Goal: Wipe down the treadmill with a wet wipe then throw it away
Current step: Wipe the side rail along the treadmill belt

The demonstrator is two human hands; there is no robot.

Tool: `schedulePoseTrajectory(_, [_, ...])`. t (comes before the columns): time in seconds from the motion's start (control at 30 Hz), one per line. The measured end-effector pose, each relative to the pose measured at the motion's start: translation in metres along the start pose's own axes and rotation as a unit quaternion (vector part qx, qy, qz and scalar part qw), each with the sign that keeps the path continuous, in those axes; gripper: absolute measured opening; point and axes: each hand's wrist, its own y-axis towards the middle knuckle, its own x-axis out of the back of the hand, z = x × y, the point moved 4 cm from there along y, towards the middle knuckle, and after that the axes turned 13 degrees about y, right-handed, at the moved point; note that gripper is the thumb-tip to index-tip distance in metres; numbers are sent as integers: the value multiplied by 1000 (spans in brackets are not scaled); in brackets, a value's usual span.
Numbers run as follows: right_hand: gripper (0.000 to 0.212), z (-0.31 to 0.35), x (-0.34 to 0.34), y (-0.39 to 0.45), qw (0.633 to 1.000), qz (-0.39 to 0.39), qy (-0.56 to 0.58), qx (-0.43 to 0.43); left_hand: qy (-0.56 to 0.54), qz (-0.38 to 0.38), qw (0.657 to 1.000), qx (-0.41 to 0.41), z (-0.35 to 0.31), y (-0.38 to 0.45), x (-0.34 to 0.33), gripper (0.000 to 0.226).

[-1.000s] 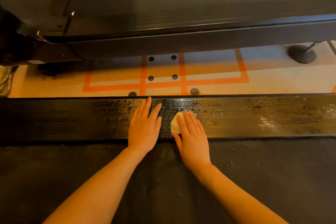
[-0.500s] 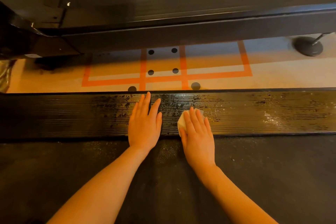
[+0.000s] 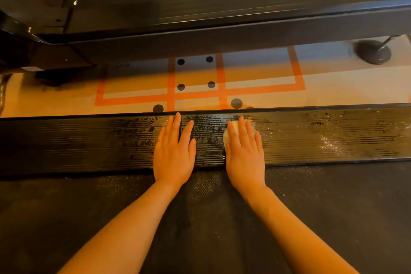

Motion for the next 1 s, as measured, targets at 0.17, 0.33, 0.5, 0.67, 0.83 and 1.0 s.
schedulePoseTrajectory(0.17, [58,-2,-8,-40,999,-27,6,-28,12,1,1000,-1,0,0,1,51])
schedulePoseTrajectory(0.33, [59,-2,-5,-16,1000,-20,1,-12,14,-1,1000,-3,-1,0,0,55])
schedulePoseTrajectory(0.5, [57,-6,11,26,1000,-4,0,-7,12,-14,1000,-4,-2,1,1,53])
schedulePoseTrajectory(0.67, [56,-11,11,21,1000,-17,0,-8,4,-23,1000,-2,-1,0,0,49])
schedulePoseTrajectory(0.83, [61,-14,5,-16,999,-34,5,-28,1,-9,1000,-5,-1,0,2,55])
schedulePoseTrajectory(1.0, [59,-14,4,-20,999,-25,-2,-26,-1,-7,1000,-7,0,0,1,54])
